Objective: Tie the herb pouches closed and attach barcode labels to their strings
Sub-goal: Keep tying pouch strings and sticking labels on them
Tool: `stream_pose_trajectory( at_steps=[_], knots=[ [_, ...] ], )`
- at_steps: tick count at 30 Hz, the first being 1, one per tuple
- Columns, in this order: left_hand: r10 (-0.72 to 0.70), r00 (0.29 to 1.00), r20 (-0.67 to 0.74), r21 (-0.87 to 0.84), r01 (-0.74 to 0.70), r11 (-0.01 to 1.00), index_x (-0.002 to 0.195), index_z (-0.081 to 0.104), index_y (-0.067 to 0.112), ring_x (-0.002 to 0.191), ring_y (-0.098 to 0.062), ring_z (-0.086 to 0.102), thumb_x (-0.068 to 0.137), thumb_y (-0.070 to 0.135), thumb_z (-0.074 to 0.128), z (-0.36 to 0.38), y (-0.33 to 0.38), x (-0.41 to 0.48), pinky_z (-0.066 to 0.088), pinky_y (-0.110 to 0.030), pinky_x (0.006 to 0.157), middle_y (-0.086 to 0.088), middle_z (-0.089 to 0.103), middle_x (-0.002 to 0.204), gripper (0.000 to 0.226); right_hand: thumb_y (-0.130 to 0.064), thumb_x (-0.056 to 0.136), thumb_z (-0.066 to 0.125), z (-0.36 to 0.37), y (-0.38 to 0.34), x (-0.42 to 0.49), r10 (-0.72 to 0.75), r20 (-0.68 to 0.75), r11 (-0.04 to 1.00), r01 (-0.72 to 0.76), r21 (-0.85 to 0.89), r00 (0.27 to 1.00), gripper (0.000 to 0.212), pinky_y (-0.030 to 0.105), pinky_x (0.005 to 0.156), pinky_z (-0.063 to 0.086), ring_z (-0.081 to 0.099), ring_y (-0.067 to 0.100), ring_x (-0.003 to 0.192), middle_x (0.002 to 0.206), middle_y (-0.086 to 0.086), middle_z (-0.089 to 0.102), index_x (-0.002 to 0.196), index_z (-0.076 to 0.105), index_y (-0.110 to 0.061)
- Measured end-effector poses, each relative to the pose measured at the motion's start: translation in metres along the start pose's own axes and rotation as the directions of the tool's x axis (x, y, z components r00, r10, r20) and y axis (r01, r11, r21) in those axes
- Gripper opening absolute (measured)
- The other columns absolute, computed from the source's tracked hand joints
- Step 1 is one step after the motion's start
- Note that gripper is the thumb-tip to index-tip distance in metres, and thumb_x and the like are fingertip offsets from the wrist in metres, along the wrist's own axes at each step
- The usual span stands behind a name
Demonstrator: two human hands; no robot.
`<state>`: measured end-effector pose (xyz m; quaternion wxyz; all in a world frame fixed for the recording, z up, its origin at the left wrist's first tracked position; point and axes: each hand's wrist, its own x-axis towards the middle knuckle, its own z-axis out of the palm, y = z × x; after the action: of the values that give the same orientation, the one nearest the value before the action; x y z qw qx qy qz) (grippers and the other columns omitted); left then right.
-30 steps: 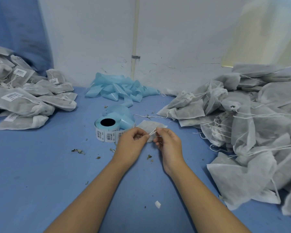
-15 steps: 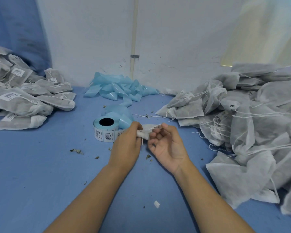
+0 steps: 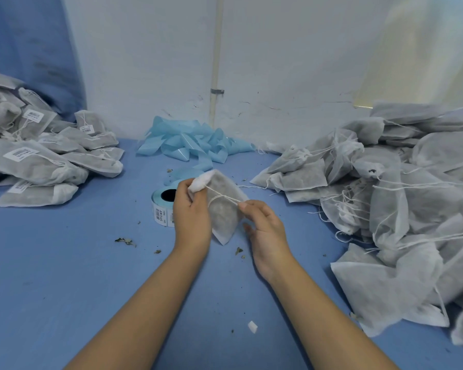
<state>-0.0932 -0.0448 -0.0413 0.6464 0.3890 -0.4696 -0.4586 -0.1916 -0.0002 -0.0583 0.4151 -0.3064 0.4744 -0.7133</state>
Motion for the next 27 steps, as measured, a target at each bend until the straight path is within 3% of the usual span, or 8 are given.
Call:
stream_pose_trajectory(
  at_steps=[3,6,10,13,16,20,24,27],
  knots=[
    [-0.146,0.989,0.022,-0.114,0.147,0.983,0.094,0.057,0.023,0.083,-0.01,0.057,0.096,0.015,0.043,0.002,0.0,0.004,0.047,-0.022,0.073,0.005,0.061,0.09,0.017,-0.01,0.082,0.07,0.005,0.004,-0.001,-0.017,-0.053,0.997,0.013,-0.078,0.998,0.011,0.037,0.099,0.047,0.061,0.025,0.105,0.119,0.014,0.059,0.074,0.065,-0.016],
    [-0.252,0.959,0.13,-0.203,0.274,0.94,0.108,0.059,0.016,0.089,-0.016,0.062,0.096,0.015,0.042,0.005,0.001,0.003,0.049,-0.03,0.079,-0.002,0.065,0.096,0.021,-0.006,0.083,0.068,0.007,0.004,-0.002,0.04,-0.021,0.999,-0.04,0.01,0.999,0.01,0.038,0.093,0.048,0.061,0.023,0.09,0.092,0.009,0.065,0.076,0.063,-0.012],
    [-0.294,0.932,0.211,-0.202,0.336,0.92,0.099,0.058,0.022,0.086,-0.016,0.063,0.095,0.016,0.044,0.006,0.0,0.001,0.05,-0.037,0.082,0.001,0.066,0.089,0.017,-0.005,0.084,0.067,0.004,0.004,-0.002,0.069,-0.061,0.996,-0.066,0.055,0.996,0.013,0.038,0.089,0.049,0.059,0.02,0.083,0.083,0.008,0.063,0.074,0.063,-0.012],
    [-0.064,0.981,0.185,0.084,0.05,0.995,0.106,0.049,0.022,0.082,-0.001,0.056,0.099,0.023,0.043,0.001,-0.005,-0.002,0.046,-0.018,0.075,0.008,0.059,0.089,0.009,-0.004,0.085,0.065,0.005,0.004,-0.002,0.097,-0.088,0.991,-0.088,0.101,0.991,0.012,0.036,0.085,0.049,0.059,0.018,0.079,0.083,0.008,0.063,0.076,0.061,-0.011],
    [0.207,0.96,0.189,0.283,-0.255,0.924,0.106,0.045,0.022,0.063,0.009,0.051,0.1,0.023,0.045,-0.008,-0.009,-0.005,0.04,-0.009,0.057,0.012,0.054,0.076,0.006,-0.004,0.087,0.063,0.004,0.004,0.0,0.107,-0.106,0.986,-0.092,0.141,0.989,0.011,0.032,0.08,0.05,0.059,0.017,0.075,0.083,0.008,0.063,0.078,0.06,-0.009],
    [0.129,0.962,0.239,0.26,-0.191,0.946,0.11,0.046,0.024,0.069,0.012,0.052,0.099,0.018,0.043,-0.009,-0.009,-0.007,0.04,-0.008,0.059,0.012,0.057,0.086,0.013,-0.004,0.087,0.062,0.003,0.004,0.0,0.1,-0.118,0.986,-0.083,0.143,0.988,0.011,0.03,0.076,0.052,0.06,0.015,0.073,0.08,0.006,0.063,0.079,0.059,-0.009],
    [0.016,0.96,0.279,0.085,-0.041,0.996,0.125,0.031,0.034,0.086,-0.001,0.054,0.092,0.008,0.048,-0.005,-0.009,-0.012,0.043,-0.019,0.071,0.009,0.052,0.105,0.045,-0.003,0.087,0.063,0.003,0.004,-0.001,0.093,-0.121,0.987,-0.075,0.145,0.988,0.009,0.035,0.082,0.052,0.06,0.019,0.078,0.083,0.009,0.063,0.081,0.059,-0.007],
    [0.002,0.976,0.22,0.11,-0.027,0.994,0.132,0.022,0.029,0.086,0.014,0.054,0.086,0.022,0.067,0.001,-0.011,-0.011,0.041,-0.005,0.068,0.02,0.043,0.105,0.064,-0.002,0.087,0.063,0.004,0.005,-0.002,0.064,-0.115,0.991,-0.05,0.12,0.991,0.01,0.039,0.087,0.049,0.057,0.022,0.081,0.083,0.01,0.061,0.079,0.058,-0.007]
  ],
)
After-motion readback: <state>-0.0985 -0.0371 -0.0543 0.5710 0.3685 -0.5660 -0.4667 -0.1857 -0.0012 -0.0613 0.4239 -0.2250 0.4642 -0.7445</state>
